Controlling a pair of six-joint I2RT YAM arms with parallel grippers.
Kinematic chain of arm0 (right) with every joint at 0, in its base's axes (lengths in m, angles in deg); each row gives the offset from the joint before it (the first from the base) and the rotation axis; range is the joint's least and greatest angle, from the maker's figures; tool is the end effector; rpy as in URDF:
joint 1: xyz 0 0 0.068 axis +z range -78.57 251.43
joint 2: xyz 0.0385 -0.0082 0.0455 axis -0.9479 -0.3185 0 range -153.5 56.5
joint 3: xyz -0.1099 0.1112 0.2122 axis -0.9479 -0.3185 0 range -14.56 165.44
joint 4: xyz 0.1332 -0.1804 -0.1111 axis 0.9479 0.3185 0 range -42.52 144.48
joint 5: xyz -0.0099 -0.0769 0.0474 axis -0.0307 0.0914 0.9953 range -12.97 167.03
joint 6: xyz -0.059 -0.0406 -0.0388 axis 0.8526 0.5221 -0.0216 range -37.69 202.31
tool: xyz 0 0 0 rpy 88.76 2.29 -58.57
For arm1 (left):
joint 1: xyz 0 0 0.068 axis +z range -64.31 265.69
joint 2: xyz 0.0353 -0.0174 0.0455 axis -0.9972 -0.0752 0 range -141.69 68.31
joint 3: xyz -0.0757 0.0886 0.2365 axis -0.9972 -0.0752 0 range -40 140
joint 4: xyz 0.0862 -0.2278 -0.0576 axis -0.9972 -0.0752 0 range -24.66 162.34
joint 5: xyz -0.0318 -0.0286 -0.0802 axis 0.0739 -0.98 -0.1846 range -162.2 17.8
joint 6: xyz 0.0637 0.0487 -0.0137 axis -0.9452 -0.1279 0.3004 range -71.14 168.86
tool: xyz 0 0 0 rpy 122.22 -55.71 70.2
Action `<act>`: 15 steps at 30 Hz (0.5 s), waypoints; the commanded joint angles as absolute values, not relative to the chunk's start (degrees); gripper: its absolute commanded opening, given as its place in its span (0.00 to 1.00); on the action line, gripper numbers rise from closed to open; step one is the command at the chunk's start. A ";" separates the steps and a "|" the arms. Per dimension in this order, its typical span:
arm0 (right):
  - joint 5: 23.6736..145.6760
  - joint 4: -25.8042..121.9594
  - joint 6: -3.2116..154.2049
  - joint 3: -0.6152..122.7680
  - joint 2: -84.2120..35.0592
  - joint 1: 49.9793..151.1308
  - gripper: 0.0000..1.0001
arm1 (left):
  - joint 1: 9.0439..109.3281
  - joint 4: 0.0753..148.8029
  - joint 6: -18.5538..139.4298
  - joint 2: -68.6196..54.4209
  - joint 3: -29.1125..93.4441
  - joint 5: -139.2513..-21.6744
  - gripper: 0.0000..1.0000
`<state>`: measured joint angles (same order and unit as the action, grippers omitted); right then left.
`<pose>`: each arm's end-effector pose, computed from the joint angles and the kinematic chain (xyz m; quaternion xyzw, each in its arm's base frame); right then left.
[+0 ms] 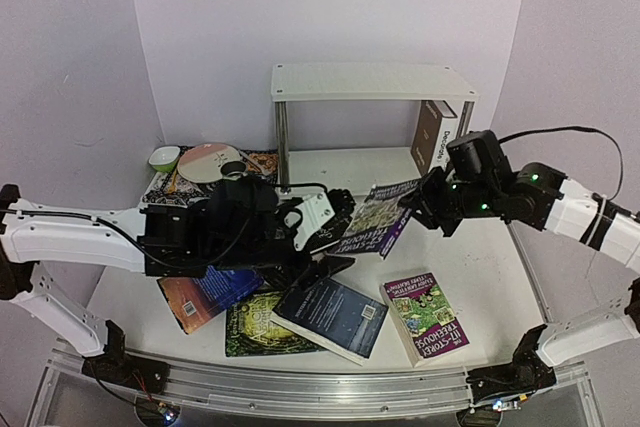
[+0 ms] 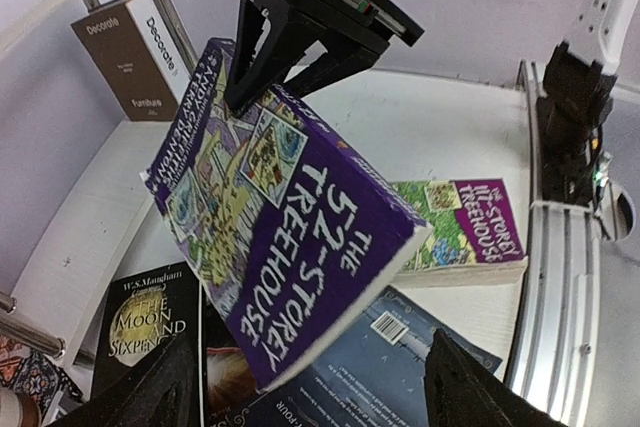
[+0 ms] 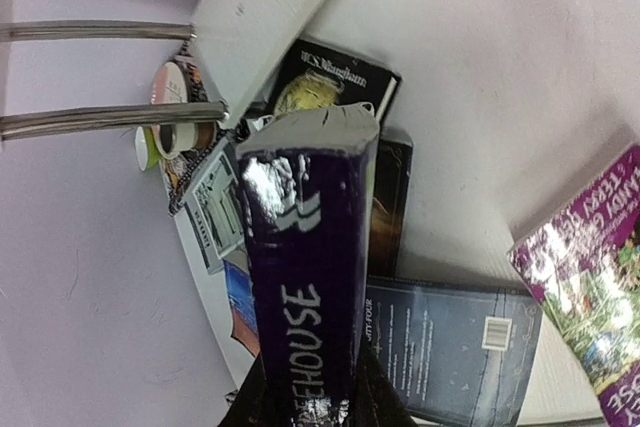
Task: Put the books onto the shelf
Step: Pass from the left arm to the right
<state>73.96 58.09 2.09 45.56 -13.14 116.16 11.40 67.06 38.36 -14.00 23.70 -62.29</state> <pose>0.2207 0.2134 0.3229 0.2644 0.7759 0.4975 0.2840 0.1085 -0.3405 0.2902 0.5281 0.6484 -0.2257 0.4997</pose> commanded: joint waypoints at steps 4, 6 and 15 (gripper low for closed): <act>60.60 54.68 22.14 62.28 -7.53 116.17 0.03 | 11.74 71.04 43.64 -2.98 21.36 -68.99 0.87; 58.39 54.69 25.95 66.58 -8.18 116.12 0.03 | 11.68 71.02 44.24 -0.39 20.44 -69.37 0.87; 47.75 50.61 37.67 80.70 -14.90 115.37 0.01 | 11.71 70.75 45.75 5.76 17.06 -66.75 0.87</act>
<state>54.88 58.97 30.74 75.77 -11.96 116.07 11.49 68.41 44.28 3.38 17.91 -67.58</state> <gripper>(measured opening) 0.195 0.870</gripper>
